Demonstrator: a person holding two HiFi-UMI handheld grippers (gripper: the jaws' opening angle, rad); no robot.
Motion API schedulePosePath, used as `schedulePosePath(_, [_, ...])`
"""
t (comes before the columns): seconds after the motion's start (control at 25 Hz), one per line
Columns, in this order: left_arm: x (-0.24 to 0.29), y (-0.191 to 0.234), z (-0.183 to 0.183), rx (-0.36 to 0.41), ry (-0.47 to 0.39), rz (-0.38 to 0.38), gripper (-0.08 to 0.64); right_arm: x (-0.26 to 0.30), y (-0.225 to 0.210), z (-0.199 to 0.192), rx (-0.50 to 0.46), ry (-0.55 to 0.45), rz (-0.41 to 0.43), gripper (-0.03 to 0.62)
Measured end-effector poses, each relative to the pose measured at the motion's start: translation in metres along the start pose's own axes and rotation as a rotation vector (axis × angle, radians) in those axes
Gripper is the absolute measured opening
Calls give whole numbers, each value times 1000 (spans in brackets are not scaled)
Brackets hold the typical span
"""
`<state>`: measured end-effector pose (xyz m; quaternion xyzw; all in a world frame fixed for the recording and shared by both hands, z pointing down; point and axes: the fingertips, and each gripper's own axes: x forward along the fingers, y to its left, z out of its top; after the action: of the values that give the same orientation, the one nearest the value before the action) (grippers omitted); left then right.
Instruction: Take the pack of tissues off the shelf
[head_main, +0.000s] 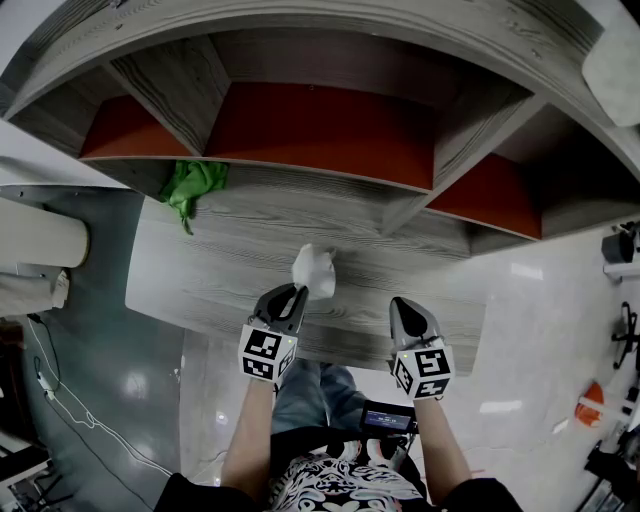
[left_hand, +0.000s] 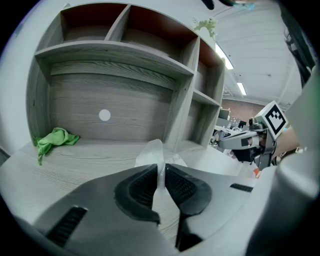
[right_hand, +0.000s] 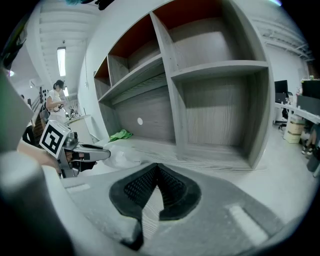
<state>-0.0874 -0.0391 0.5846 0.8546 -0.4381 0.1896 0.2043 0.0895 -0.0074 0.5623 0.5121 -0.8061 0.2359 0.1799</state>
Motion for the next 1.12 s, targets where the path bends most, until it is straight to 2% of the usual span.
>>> schedulePosePath(0.16, [3, -1, -8, 30, 34, -4, 38, 1, 0, -2, 2, 2, 3, 5])
schedulePosePath(0.68, [17, -6, -35, 4, 139, -38, 62, -11, -12, -14, 36, 17, -34, 5])
schedulePosePath(0.88, [17, -4, -38, -39, 133, -50, 121, -12, -6, -23, 45, 34, -28, 5])
schedulePosePath(1.04, [16, -3, -38, -43, 132, -47, 193, -11, 1, -22, 47, 32, -20, 4])
schedulePosePath(1.12, [16, -3, -39, -41, 132, -44, 201, -10, 2, -21, 47, 29, -19, 4])
